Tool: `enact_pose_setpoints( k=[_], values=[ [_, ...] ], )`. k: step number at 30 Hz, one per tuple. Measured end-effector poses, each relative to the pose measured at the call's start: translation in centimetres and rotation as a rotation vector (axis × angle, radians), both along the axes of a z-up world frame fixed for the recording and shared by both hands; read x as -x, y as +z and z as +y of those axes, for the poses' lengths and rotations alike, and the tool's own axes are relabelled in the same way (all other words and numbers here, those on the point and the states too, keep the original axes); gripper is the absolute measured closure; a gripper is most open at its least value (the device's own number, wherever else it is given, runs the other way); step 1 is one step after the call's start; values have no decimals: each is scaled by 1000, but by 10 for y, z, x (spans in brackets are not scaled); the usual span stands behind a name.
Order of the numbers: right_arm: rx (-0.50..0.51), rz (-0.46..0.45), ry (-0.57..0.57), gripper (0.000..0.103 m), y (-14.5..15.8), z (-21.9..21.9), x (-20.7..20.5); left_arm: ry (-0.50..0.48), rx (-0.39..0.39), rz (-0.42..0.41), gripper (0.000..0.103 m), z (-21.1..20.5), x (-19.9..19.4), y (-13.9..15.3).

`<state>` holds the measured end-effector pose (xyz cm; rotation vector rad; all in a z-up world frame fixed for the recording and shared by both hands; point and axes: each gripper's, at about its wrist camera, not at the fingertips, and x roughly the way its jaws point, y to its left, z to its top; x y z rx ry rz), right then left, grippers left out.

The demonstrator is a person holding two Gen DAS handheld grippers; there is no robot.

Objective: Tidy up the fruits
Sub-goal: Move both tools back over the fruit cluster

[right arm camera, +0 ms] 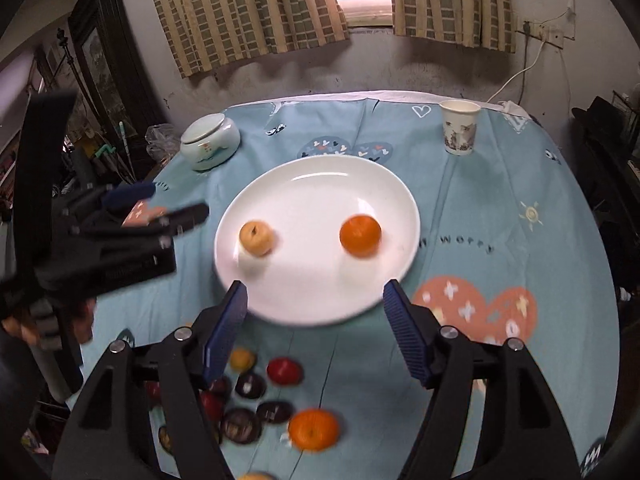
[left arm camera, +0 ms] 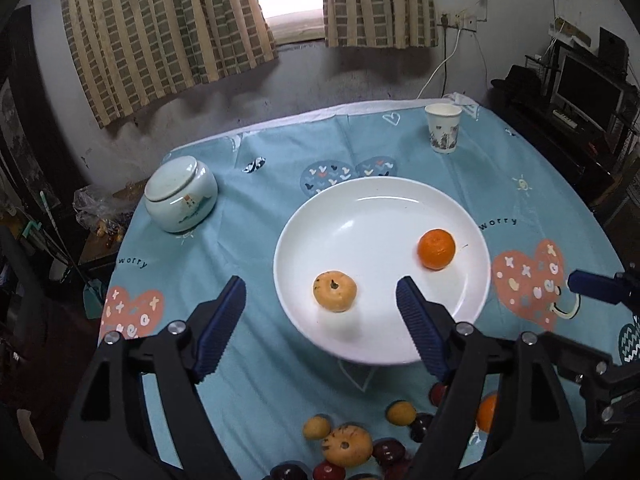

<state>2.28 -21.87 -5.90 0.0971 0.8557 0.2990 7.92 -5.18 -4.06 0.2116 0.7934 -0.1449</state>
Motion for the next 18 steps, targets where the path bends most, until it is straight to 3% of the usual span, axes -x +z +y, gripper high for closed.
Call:
enact_pose_setpoints(
  k=[7, 14, 18],
  values=[
    [-26, -13, 0, 27, -2, 9, 73, -14, 5, -53, 19, 4, 55, 21],
    [-67, -23, 22, 27, -1, 16, 97, -9, 5, -57, 19, 10, 87, 26],
    [-36, -12, 31, 27, -4, 22, 105, 6, 6, -57, 19, 20, 98, 29]
  ],
)
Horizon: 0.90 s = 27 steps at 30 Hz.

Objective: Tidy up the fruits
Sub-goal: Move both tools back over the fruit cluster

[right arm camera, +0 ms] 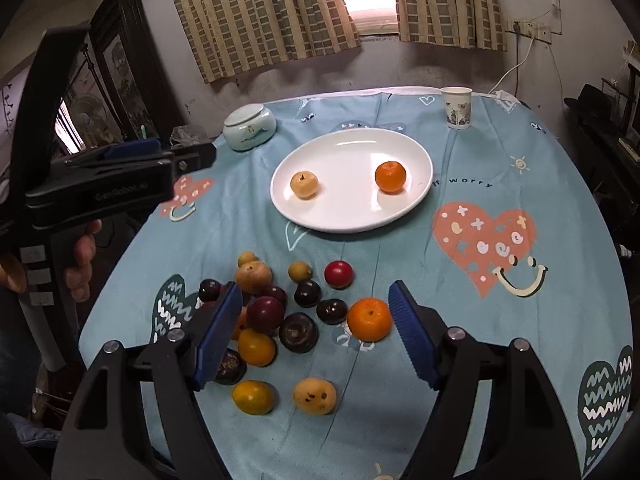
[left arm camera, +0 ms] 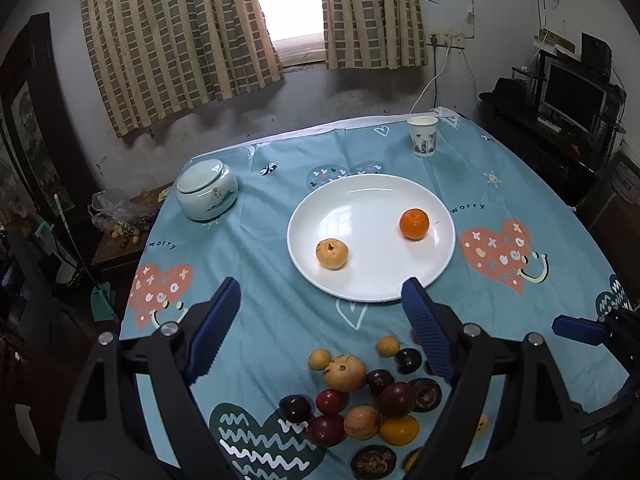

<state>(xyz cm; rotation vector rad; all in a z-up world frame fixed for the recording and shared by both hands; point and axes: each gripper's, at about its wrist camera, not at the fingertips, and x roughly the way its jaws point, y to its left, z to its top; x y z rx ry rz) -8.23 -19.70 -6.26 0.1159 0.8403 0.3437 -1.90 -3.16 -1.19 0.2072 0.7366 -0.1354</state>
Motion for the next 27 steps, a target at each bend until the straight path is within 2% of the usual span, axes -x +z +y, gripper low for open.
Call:
enact_pose_setpoints(
  k=[3, 6, 12, 17, 21, 27],
  values=[
    [55, 6, 33, 27, -8, 6, 10, 11, 9, 11, 17, 22, 15, -5],
    [136, 75, 66, 27, -37, 10, 20, 20, 22, 67, 17, 43, 26, -21],
    [185, 218, 96, 27, -91, 10, 37, 26, 36, 177, 17, 65, 52, -60],
    [183, 227, 107, 27, -98, 15, 38, 24, 48, 224, 17, 70, 62, -79],
    [211, 216, 93, 34, -102, 17, 33, -19, 45, 249, 17, 67, 73, -91],
    [216, 259, 107, 34, -117, 22, 19, -83, 36, 319, 17, 58, 82, -114]
  ],
)
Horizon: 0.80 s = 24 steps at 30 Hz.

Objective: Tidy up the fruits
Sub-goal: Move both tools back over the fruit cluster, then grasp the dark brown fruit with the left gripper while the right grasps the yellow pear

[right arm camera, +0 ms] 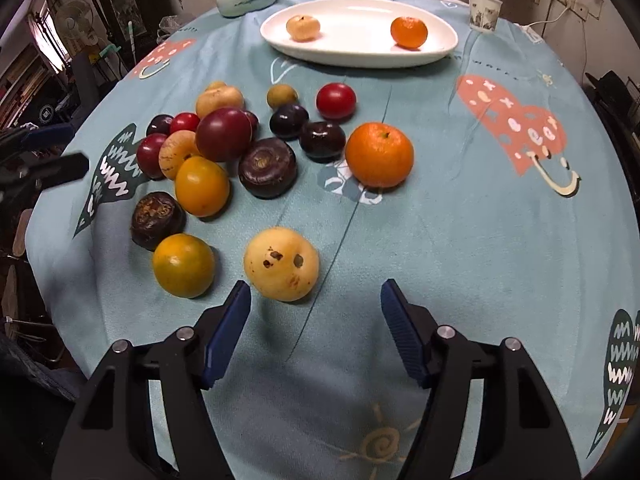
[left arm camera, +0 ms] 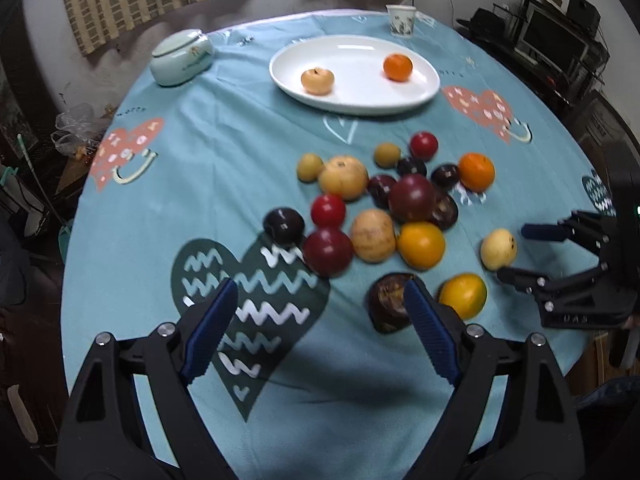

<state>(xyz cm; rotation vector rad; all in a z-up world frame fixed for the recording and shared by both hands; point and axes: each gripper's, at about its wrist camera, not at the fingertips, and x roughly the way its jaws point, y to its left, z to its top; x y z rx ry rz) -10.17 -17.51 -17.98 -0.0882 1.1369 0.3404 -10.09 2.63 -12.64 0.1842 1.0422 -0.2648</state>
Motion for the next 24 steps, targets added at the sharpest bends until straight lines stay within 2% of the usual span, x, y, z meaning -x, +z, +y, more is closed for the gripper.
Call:
enact_pose_setpoints(
  k=[3, 5, 7, 10, 16, 18, 20, 21, 22, 24],
  values=[
    [-1, 7, 34, 36, -6, 8, -5, -13, -1, 44, 17, -5, 1, -18],
    [-4, -4, 67, 45, -6, 13, -6, -25, -4, 66, 17, -10, 1, -27],
    [-17, 5, 92, 67, -4, 16, -8, -42, 9, 88, 17, -15, 0, -34],
    [-28, 23, 109, 66, -3, 16, -7, -58, 27, 106, 17, -23, -4, -42],
    [-94, 51, 67, 66, 0, 1, -4, -70, 33, 146, 19, -33, -16, -59],
    [-97, 54, 59, 66, 0, 0, -4, -83, 41, 174, 25, -36, -19, -66],
    [-101, 54, 53, 66, 0, -2, -4, -90, 32, 148, 30, -39, -18, -66],
    [-105, 55, 51, 66, 0, -3, -4, -96, 50, 145, 51, -39, -19, -64],
    [-108, 57, 50, 66, 0, -4, -5, -90, 70, 144, 57, -37, -21, -60],
    [-114, 60, 51, 66, 0, -6, -4, -80, 118, 175, 57, -33, -26, -56]
  ],
)
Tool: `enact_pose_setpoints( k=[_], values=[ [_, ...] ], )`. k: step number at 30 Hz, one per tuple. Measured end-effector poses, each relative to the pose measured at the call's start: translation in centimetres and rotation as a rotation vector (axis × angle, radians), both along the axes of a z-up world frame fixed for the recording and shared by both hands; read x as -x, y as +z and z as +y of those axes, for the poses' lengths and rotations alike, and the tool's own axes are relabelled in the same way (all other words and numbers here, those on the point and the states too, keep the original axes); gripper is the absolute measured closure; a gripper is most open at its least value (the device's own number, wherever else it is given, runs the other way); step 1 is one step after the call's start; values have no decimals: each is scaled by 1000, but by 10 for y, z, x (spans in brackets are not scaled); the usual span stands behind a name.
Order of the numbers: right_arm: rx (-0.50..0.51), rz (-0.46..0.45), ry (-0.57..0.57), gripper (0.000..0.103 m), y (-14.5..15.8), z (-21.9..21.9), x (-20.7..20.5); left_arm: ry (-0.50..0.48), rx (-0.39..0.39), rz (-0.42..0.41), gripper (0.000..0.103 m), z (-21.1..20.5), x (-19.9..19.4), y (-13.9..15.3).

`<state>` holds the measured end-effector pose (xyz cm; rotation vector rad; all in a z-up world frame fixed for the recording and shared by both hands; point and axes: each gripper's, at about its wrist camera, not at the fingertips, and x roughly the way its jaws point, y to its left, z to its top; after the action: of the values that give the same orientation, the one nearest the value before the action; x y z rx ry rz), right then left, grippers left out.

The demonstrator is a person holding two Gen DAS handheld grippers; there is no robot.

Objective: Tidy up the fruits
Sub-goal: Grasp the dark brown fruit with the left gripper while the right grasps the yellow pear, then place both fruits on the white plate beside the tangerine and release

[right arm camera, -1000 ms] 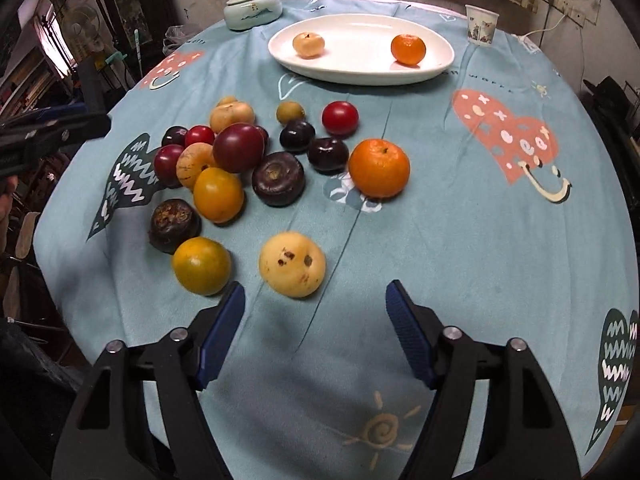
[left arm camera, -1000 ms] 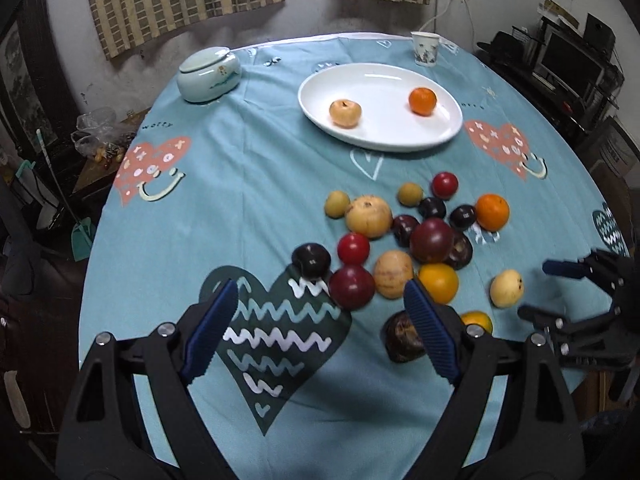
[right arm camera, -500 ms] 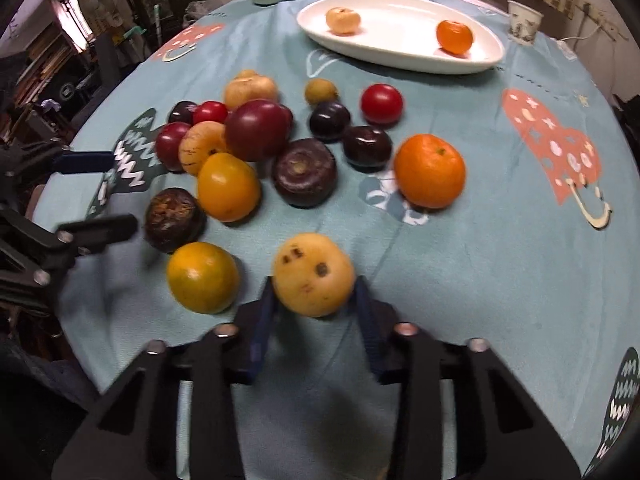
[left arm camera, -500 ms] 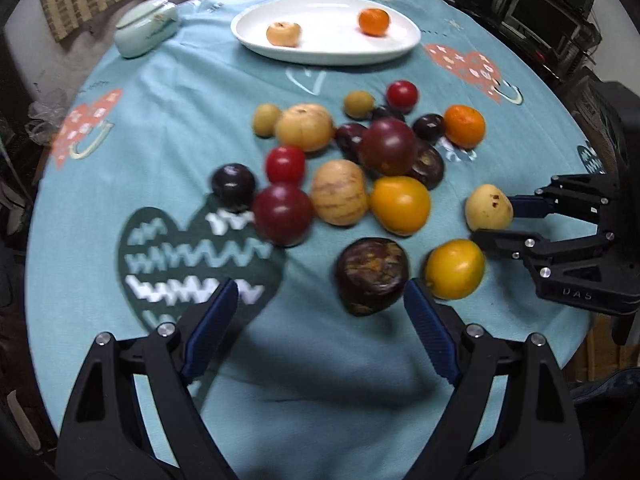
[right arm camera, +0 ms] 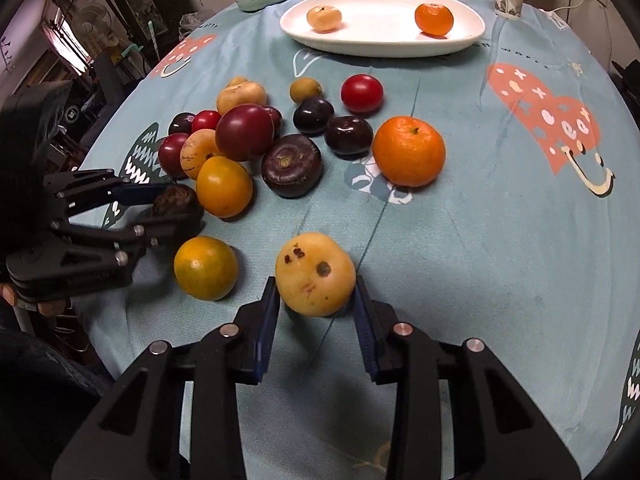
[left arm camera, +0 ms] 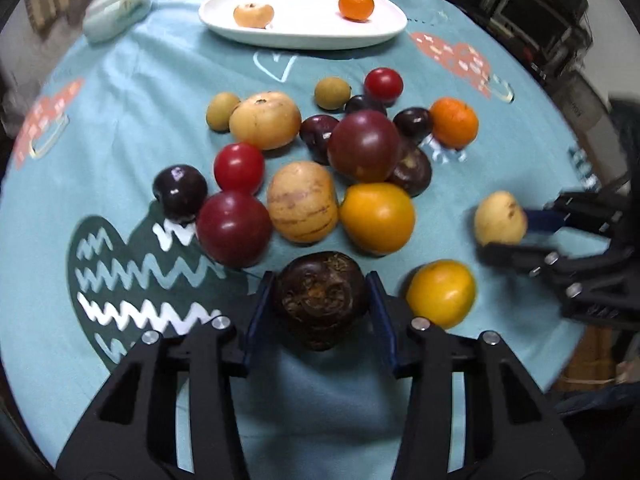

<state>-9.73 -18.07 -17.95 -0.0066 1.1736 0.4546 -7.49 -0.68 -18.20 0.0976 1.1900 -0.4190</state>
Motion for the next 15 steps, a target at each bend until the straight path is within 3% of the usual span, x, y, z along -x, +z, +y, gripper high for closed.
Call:
enact_pose_setpoints(
  k=[3, 7, 13, 15],
  values=[
    [-7, 2, 4, 66, 2, -3, 0, -19, -9, -28, 57, -2, 2, 15],
    [-24, -18, -3, 66, 15, -11, -5, -37, 56, -100, 57, -2, -2, 59],
    [-54, -175, -20, 66, 76, -21, -53, -8, 119, -272, 57, -14, -63, 135],
    [-62, -236, -31, 66, 99, -24, -78, 12, 98, -319, 57, -26, -93, 150]
  ],
)
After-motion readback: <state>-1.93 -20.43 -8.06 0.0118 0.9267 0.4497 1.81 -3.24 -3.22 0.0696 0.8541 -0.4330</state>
